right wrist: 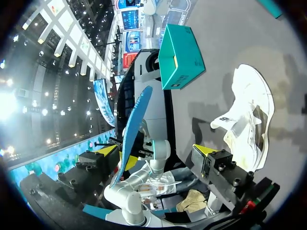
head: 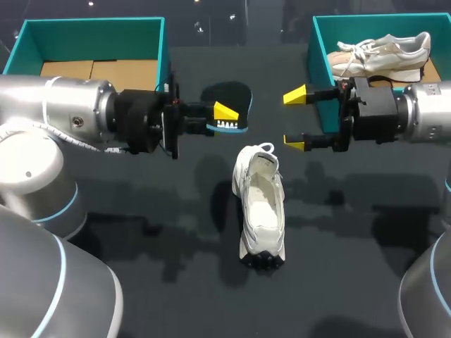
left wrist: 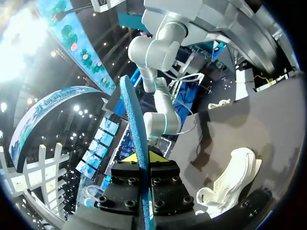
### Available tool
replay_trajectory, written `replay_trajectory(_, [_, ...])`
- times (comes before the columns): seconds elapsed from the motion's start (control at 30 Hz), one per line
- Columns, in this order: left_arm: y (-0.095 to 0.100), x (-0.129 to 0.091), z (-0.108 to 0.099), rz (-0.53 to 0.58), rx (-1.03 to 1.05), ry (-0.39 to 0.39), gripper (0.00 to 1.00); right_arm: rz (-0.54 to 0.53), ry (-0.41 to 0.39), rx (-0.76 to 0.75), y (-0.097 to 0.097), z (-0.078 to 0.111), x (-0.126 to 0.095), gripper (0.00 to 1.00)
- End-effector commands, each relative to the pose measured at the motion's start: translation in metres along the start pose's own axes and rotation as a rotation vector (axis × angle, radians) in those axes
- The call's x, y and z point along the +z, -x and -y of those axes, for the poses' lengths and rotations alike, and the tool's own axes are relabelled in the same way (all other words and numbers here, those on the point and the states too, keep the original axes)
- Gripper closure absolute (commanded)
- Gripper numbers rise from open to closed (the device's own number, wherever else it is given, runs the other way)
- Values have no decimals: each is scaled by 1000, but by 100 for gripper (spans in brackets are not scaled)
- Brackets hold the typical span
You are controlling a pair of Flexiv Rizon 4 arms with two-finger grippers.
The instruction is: Take the shoe out of the shoebox, open the shoe tongue, remove and reinsert the insole, then place the shoe into the shoebox
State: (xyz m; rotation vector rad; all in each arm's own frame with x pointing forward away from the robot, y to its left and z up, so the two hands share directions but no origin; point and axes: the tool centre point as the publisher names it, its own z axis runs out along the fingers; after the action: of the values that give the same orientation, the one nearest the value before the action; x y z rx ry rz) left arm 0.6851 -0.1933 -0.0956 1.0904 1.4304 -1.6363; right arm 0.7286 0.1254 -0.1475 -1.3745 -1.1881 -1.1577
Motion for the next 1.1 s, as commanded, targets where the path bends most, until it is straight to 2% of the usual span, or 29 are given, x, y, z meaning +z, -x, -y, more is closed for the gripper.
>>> replay_trajectory(0.03, [1, 0, -6, -24, 204, -56, 100, 2, 0, 1, 0, -1, 2, 0])
replay_trajectory(0.1, [1, 0, -6, -24, 204, -56, 100, 2, 0, 1, 0, -1, 2, 0])
replay_trajectory(0.17, [-1, 0, -7, -40, 304, -63, 100, -2, -2, 2, -7, -5, 6, 0])
replay_trajectory(0.27, [-10, 1, -10, -61, 418, -26, 100, -10, 12, -23, -16, -9, 11, 0])
replay_trajectory(0.4, [-24, 1, -21, -73, 421, 19, 100, 6, 42, -82, -20, -14, 21, 0])
replay_trajectory(0.53, [-27, 2, -29, -66, 416, 47, 100, 14, 54, -122, -17, -18, 30, 0])
replay_trajectory(0.77, [-24, 4, -37, -70, 416, 44, 100, -8, 77, -143, -8, -24, 37, 0])
replay_trajectory(1.1, [-31, 11, -45, -102, 390, 43, 100, 37, 73, -187, -8, -29, 45, 0])
